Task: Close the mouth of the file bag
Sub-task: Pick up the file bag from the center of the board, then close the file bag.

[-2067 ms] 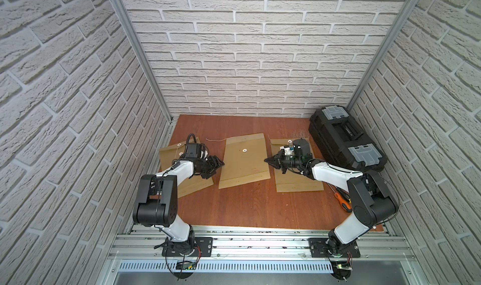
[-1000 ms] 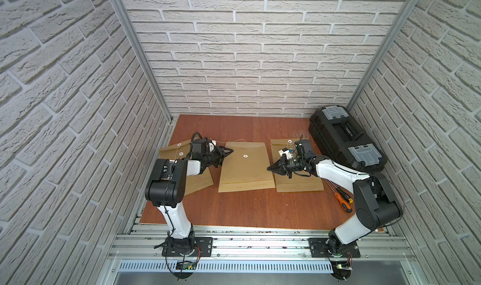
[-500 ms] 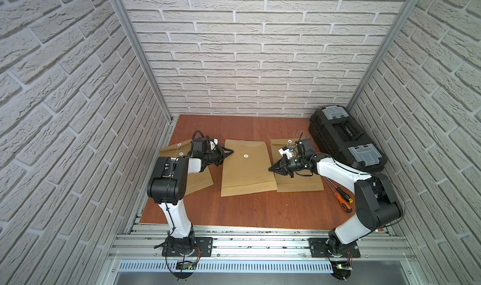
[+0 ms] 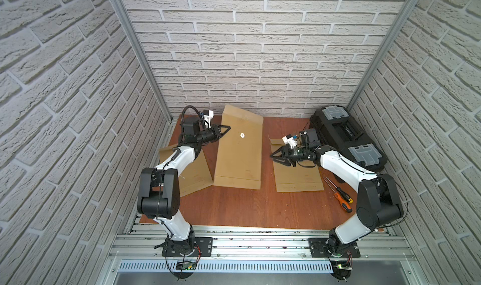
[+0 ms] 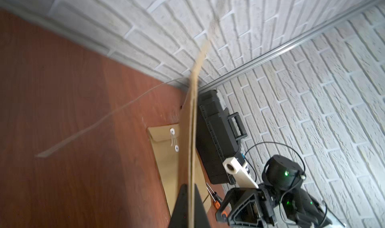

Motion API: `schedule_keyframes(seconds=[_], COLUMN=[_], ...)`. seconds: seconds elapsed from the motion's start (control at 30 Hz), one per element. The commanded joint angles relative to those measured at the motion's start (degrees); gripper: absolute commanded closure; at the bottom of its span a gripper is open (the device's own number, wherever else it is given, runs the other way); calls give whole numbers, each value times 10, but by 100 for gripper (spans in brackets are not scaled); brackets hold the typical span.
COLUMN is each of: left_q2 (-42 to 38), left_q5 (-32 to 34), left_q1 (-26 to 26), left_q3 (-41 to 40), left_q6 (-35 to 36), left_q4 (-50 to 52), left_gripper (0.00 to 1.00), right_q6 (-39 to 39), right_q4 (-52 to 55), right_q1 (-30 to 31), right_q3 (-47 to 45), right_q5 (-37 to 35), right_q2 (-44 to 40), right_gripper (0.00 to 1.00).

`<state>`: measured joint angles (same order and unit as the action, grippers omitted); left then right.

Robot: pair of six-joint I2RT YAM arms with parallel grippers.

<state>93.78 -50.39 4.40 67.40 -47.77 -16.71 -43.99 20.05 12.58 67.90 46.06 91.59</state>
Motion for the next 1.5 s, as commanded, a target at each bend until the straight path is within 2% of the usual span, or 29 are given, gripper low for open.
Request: schedule_keyframes(seconds=[0.0,0.1,0.17,0.27,0.43,0.67,0.83,1.13,1.37,1.47], left_q2=[-44,-59,-60,-56,-76,-113,-127,-147,-146,-149], left_q5=[-23,5,46,99,161,111,88,53,47,44], left_q1=[-2,21,47,75,105,115,124,132,150,151], left_q3=[67,139,186,220,219,214,209,195,196,197], left_q6=[212,417,544,650,755,778,756,691,689,690], left_q4=[132,313,432,517,538,512,478,398,395,395], left_gripper=[100,100,100,100,100,100,100,100,100,100], right_q6=[85,112,124,133,184,234,260,271,261,287], right_q4=[99,143,158,156,227,306,319,301,268,287], right_q1=[-11,-12,-12,-12,-3,26,58,104,118,118], right_q3=[98,179,231,289,412,517,548,518,519,532], right_q5=[-81,-143,-174,-192,-184,-162,-162,-126,-123,-157], right_q2=[-30,-31,-33,-32,2,66,88,94,108,111], right_gripper=[57,55,54,54,52,55,55,69,69,67])
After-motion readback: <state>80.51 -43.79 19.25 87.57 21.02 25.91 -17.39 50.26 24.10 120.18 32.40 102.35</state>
